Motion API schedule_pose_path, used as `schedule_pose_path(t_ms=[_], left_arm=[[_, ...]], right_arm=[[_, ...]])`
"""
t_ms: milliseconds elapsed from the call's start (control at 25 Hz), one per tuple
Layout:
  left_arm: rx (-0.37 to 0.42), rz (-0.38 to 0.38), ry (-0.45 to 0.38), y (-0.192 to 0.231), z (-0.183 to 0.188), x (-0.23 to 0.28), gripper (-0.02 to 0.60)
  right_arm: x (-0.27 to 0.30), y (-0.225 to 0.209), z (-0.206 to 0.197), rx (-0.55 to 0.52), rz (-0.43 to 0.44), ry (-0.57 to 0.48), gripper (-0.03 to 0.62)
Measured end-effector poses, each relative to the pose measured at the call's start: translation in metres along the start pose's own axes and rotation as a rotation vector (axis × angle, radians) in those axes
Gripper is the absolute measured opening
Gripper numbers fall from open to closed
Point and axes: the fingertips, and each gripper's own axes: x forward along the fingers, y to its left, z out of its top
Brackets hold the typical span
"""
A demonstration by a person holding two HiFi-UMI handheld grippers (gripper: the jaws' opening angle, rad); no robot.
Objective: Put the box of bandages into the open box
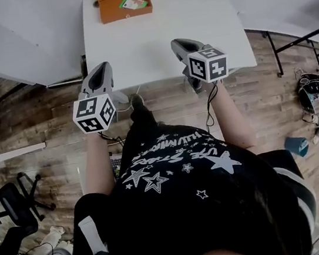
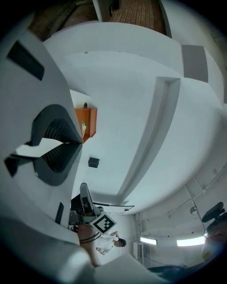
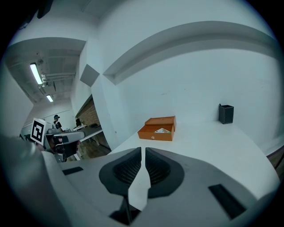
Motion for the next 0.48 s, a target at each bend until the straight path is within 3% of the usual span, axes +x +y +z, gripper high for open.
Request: schedule_pose_path(t_ms=[480], left_arm=[[-0.017, 0.009, 0.036, -0.009, -0.038, -0.027, 0.02]], right_arm=[[-0.006, 0.018, -0.045, 0.012, 0.031, 0.04, 0.058]])
